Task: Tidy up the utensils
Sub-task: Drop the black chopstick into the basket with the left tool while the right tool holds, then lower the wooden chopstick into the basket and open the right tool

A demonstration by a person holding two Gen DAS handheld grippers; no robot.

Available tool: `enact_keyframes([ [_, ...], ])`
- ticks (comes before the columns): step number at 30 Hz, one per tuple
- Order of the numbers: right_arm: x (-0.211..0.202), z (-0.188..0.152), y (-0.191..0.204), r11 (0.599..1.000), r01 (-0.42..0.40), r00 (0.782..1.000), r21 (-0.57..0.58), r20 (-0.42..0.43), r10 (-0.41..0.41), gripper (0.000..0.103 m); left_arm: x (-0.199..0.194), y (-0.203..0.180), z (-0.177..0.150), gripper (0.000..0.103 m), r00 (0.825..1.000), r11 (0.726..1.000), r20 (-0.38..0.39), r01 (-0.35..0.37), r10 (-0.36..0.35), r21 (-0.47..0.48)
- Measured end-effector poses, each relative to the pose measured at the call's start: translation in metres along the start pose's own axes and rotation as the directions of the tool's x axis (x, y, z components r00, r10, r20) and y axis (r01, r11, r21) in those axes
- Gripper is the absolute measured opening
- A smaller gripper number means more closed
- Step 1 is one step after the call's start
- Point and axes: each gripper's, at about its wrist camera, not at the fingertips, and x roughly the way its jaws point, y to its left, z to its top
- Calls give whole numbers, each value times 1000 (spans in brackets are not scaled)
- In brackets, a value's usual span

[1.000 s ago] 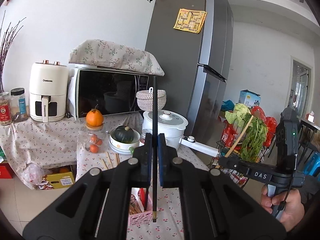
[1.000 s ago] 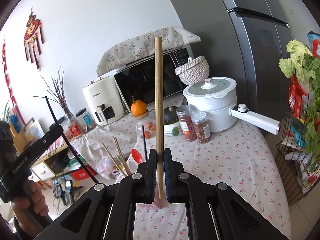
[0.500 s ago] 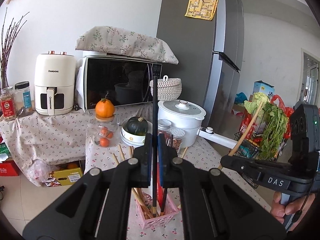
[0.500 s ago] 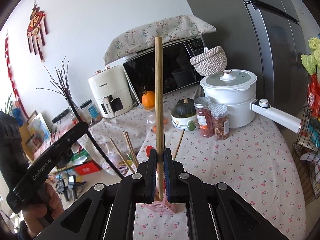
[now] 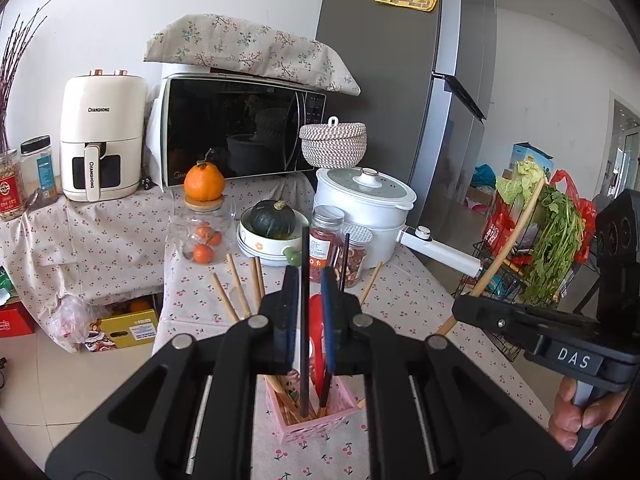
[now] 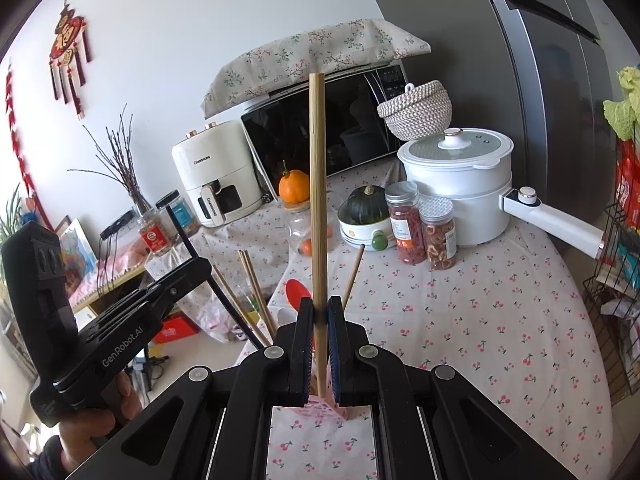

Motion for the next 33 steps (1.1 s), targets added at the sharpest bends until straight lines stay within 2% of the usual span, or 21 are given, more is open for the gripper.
enact_keyframes([
  [1, 1, 0, 0, 1000, 1, 1000, -1, -2, -1, 7, -1, 0, 0, 45, 1000, 1000, -2, -1, 1, -4],
  [2, 1, -1, 0, 1000, 1, 1000, -1, -3, -1, 7, -3, 1, 0, 75, 1000, 1000, -2, -7, 7, -12],
  [3, 2, -1, 1, 1000, 1, 1000, -2, -4, -1, 7, -6, 3, 0, 92, 1000, 999, 4, -18, 18, -27],
  [4, 2, -1, 1, 1000, 2, 1000, -2, -5, -2, 7, -9, 5, -1, 95, 999, 999, 13, -29, 30, -42],
  [11, 7, 0, 1, 1000, 0, 1000, -9, 2, 0, 7, -15, 19, -13, 101, 992, 994, -79, -102, 98, -42],
  [17, 8, 1, 5, 1000, 1, 1000, -16, 16, 0, 7, -17, 31, -34, 101, 980, 990, -142, -139, 138, 2],
  [23, 11, 4, 11, 1000, -11, 999, -27, 32, 12, 7, -16, 45, -51, 101, 966, 987, -206, -161, 158, 1],
  [27, 21, 3, 20, 998, -6, 1000, -63, 17, 7, 7, -14, 54, -58, 101, 957, 987, -247, -161, 152, -17],
  [33, 43, -3, 31, 994, 1, 999, -108, -45, -5, 7, -13, 58, -61, 101, 952, 986, -263, -167, 154, -25],
])
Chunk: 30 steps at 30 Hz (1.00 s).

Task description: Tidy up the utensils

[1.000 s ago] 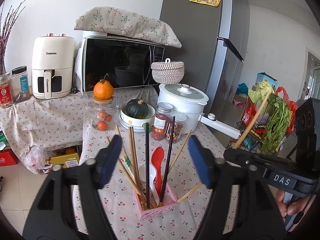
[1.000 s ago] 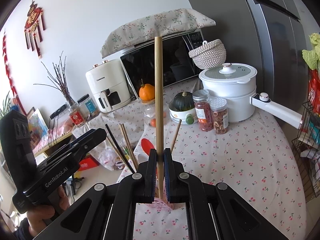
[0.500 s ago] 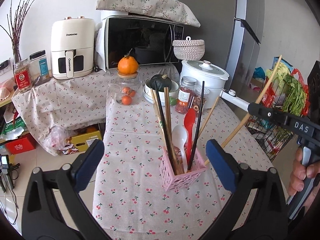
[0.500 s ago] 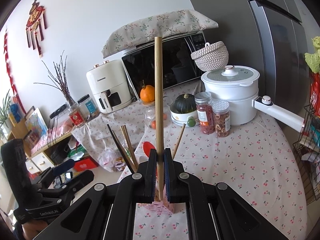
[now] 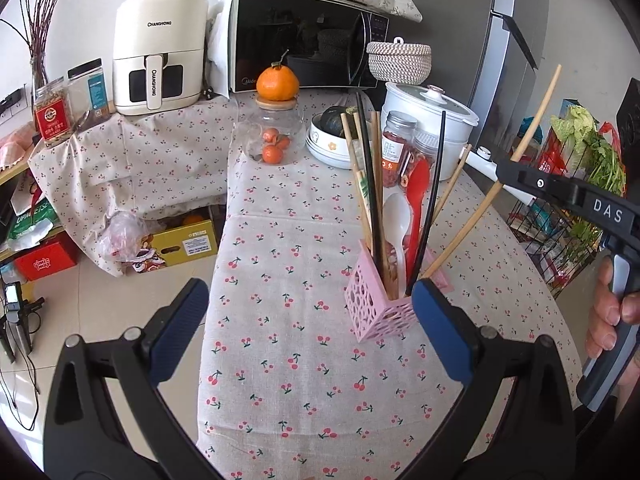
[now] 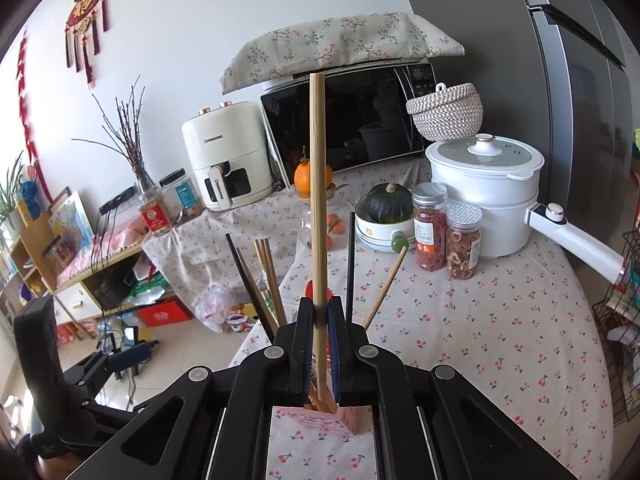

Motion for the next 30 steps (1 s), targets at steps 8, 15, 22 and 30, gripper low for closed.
enact_keyframes([
  [8, 8, -10, -7, 999, 19, 1000, 50, -15, -18, 95, 2, 2, -1, 101, 1000, 1000, -15, 0, 0, -4],
  [15, -1, -7, -27, 990, 92, 996, 108, -13, -91, 103, 5, 1, -1, 101, 999, 1000, -33, 1, -2, -9],
  [22, -17, -12, -35, 980, 180, 984, 86, -4, -181, 103, 2, -10, -2, 102, 999, 1000, -38, 6, -6, 4],
  [30, -49, -22, -51, 965, 248, 969, 83, -17, -247, 103, 0, -28, -8, 102, 997, 999, -73, 10, -7, 40],
])
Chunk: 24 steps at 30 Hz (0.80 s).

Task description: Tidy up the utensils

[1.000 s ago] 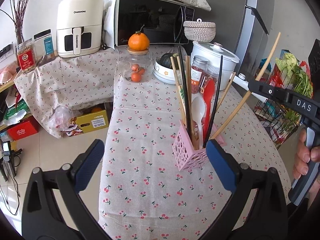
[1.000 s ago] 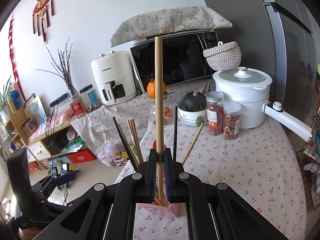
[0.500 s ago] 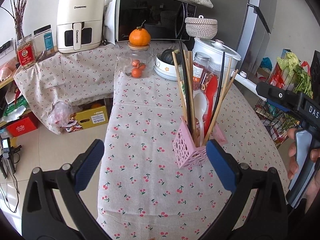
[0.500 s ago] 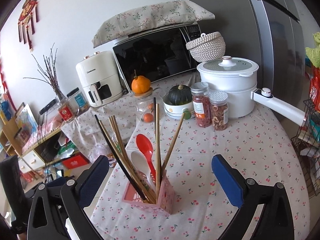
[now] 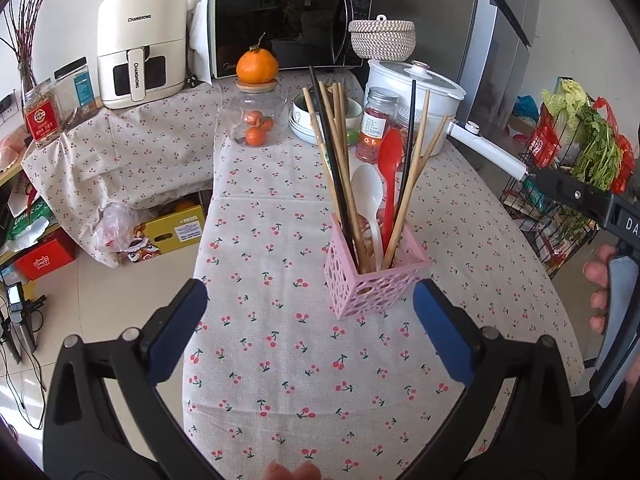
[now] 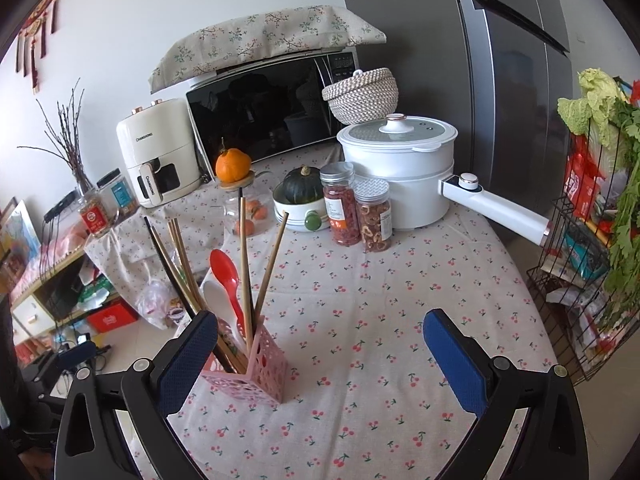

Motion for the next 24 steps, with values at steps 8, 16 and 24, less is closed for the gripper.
enact_keyframes([
  [8, -45, -14, -27, 998, 68, 998, -5, 7, -68, 103, -14, -29, -3, 102, 999, 999, -21, 25, -24, 41],
  [16, -85, -23, -33, 993, 119, 993, -15, 19, -118, 103, -40, -53, -3, 102, 1000, 999, 19, 21, -22, 33],
  [24, -114, -29, -29, 990, 134, 990, -33, 52, -132, 103, -70, -69, 1, 102, 995, 1000, 97, 1, -4, 27],
])
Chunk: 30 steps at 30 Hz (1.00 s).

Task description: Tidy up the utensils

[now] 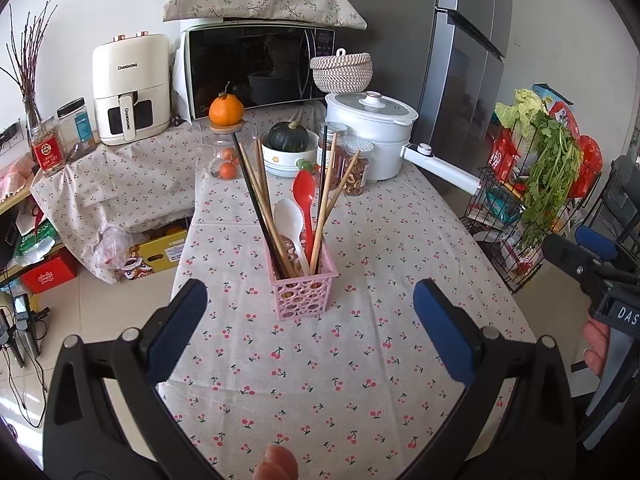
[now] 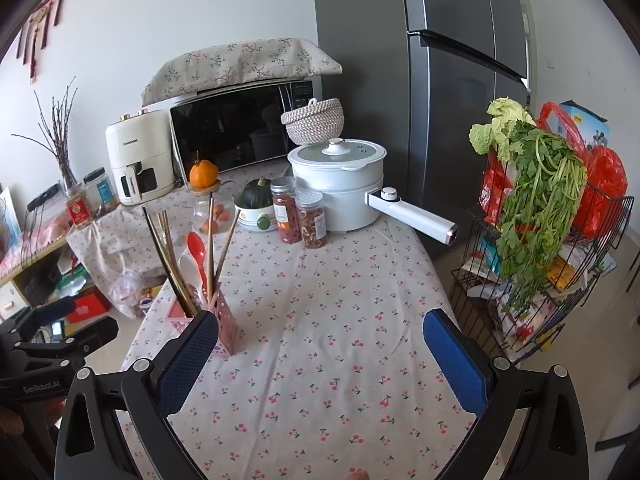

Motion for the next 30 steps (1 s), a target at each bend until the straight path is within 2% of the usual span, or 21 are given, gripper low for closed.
enact_keyframes([
  [10, -4, -1, -6, 1000, 3, 1000, 24, -10, -3, 103, -8, -16, -1, 102, 1000, 1000, 16, 10, -10, 22],
  [30, 3, 1, 1, 1000, -7, 1000, 25, -26, 7, 103, -9, -14, -1, 102, 1000, 1000, 18, 4, -4, 13],
])
